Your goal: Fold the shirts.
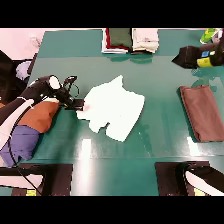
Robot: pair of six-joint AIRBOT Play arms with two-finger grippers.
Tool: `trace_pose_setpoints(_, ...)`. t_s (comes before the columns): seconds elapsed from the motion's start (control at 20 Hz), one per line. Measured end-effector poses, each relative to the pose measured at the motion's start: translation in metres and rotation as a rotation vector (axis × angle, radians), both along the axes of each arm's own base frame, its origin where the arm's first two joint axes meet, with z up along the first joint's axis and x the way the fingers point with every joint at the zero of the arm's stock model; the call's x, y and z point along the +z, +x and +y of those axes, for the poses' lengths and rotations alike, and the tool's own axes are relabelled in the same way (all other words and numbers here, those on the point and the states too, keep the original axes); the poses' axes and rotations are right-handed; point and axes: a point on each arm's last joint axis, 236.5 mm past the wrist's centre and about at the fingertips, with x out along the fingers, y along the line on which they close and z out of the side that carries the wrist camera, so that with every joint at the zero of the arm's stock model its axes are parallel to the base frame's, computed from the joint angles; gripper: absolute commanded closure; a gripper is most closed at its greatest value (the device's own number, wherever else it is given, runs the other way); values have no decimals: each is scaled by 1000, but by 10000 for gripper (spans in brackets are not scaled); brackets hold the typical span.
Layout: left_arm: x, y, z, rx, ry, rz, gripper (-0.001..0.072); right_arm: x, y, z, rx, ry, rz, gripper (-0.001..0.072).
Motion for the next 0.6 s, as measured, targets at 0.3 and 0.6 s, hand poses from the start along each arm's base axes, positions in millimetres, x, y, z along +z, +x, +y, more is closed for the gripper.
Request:
trace_pose_setpoints(0.3,30,24,-4,-47,-6,-100,679,-90,-13,-3,-11,-28,221,296)
trace_pose_setpoints(0.6,51,33,-4,-68,-3,-140,679,-202,-25,18,-7,24,538,261)
